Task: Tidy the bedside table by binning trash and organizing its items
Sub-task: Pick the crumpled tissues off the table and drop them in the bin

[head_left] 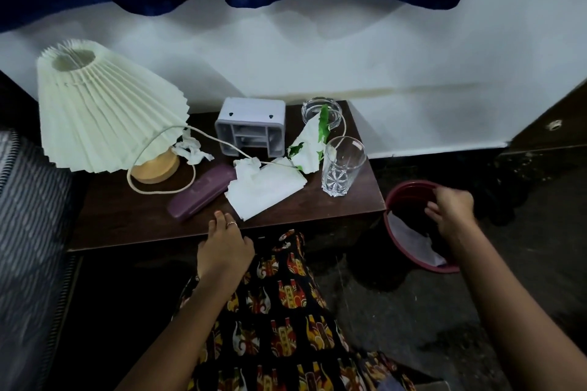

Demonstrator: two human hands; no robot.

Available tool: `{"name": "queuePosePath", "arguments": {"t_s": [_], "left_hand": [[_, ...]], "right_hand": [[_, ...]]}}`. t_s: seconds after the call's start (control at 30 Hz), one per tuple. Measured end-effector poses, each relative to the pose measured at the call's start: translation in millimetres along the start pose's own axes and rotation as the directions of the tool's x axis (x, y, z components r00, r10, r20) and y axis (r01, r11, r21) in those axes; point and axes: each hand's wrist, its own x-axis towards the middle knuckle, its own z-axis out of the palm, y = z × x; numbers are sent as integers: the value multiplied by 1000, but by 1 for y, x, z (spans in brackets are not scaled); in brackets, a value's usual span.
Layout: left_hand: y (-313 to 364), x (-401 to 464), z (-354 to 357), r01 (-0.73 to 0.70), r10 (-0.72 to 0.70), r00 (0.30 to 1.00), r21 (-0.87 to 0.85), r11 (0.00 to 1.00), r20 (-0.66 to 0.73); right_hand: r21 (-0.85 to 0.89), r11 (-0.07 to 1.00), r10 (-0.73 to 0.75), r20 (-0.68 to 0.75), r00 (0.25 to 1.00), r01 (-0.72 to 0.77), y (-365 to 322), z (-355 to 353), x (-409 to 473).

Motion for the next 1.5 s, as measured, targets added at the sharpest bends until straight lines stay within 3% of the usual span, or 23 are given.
{"name": "queuePosePath", "arguments": {"t_s": [0.13, 0.3, 0.37, 0.47, 0.6, 0.67, 0.87, 0.93, 1.03, 1.13, 1.27, 1.37, 1.5], "left_hand": [[-1, -1, -1, -7, 7, 1000, -18, 1000, 2], [-1, -3, -5, -26, 26, 1000, -27, 999, -1], [-2, -2, -5, -28, 28, 1000, -34, 999, 3], [-3, -1, -5, -31, 31, 999, -60, 998, 12], [-5, 0, -4, -38, 38, 999, -62, 997, -1], [-6, 1, -3, -38, 38, 999, -59, 998, -1], [-4, 2, -3, -34, 33, 999, -47, 998, -3], [-4, 2, -3, -35, 35, 999, -46, 998, -4], [-4, 1, -4, -33, 33, 999, -48, 998, 0], [-4, 0, -5, -29, 29, 1000, -43, 999, 5], [-3, -1, -7, -28, 28, 1000, -39, 999, 14], [-3, -3, -8, -34, 34, 999, -32, 999, 7], [-5, -4, -7, -43, 43, 999, -26, 999, 6]], "right_hand": [[-12, 948, -310, 172, 935, 317, -66, 46, -28], [-166, 701, -612, 357, 705, 693, -135, 113, -84], [-304, 577, -586, 493, 643, 758, -146, 140, -97], [-459, 469, -343, 693, 635, 754, -144, 170, -104], [-618, 308, -242, 685, 687, 724, -133, 188, -101], [-643, 278, -218, 682, 699, 714, -129, 193, -101], [-657, 140, -213, 711, 671, 741, -117, 208, -94], [-639, 146, -230, 721, 654, 756, -116, 207, -95], [-617, 259, -217, 712, 668, 743, -125, 194, -115], [-577, 354, -298, 676, 674, 736, -138, 183, -114], [-406, 476, -445, 653, 612, 780, -153, 152, -118], [-285, 558, -561, 562, 608, 779, -161, 119, -115], [-109, 686, -625, 419, 659, 719, -161, 75, -94]]}}
